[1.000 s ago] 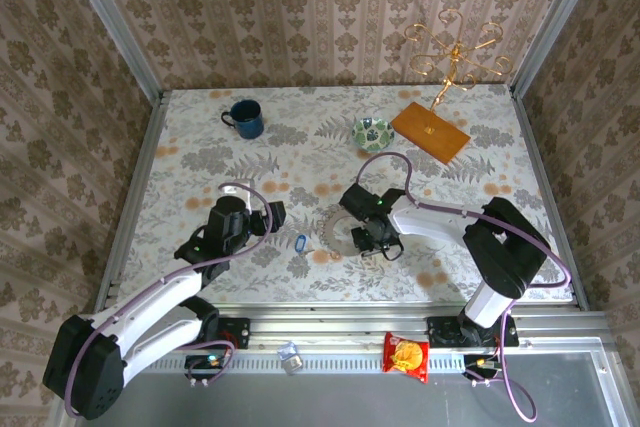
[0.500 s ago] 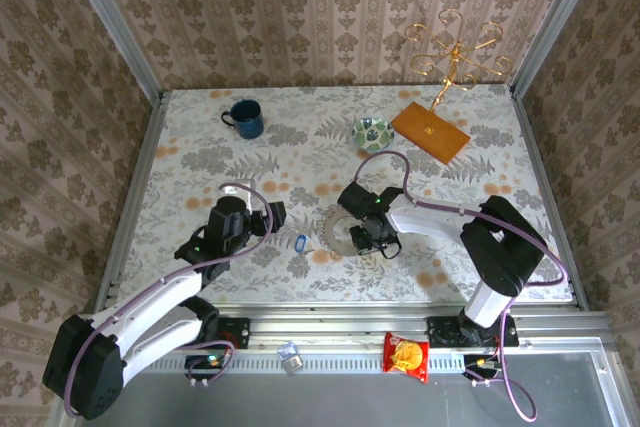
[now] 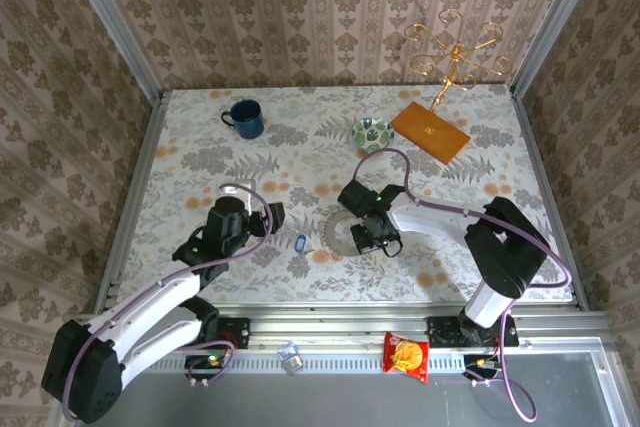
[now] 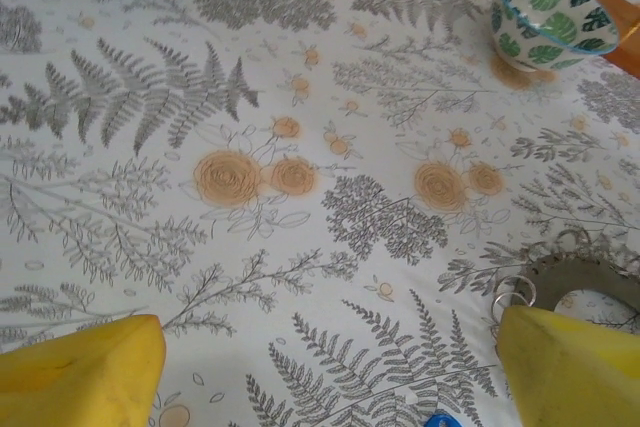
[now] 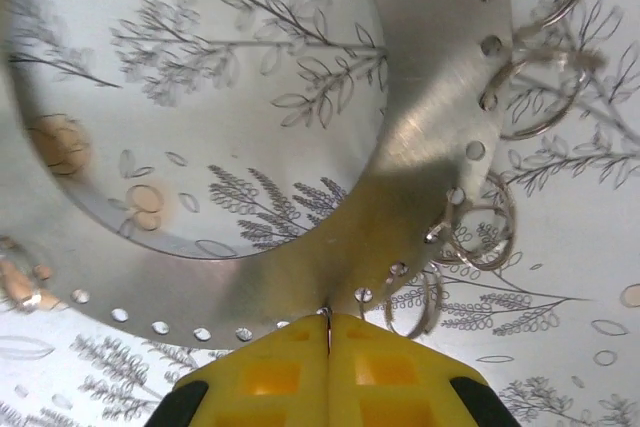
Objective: Put the keys on the keyring
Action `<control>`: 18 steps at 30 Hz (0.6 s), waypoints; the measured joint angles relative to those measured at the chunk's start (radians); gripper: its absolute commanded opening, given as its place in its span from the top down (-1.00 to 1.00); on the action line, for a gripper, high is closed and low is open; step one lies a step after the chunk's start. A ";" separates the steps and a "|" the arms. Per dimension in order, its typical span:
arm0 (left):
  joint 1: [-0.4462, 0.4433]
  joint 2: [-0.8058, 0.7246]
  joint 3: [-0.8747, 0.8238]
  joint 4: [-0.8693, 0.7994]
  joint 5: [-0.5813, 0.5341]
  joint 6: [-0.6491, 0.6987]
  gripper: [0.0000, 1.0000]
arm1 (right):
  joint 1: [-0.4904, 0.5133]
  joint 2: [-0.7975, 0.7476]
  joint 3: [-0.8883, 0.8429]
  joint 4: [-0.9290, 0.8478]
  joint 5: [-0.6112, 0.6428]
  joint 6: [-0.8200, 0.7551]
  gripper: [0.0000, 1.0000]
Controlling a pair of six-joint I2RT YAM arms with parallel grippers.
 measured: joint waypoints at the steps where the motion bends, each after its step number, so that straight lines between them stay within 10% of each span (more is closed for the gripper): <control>1: 0.000 -0.005 0.008 0.000 0.011 0.021 -0.65 | 0.000 -0.032 -0.001 0.003 0.001 -0.022 1.00; 18: -0.035 0.084 0.291 -0.009 0.429 0.688 -0.14 | -0.146 -0.517 -0.053 0.317 -0.291 -0.549 1.00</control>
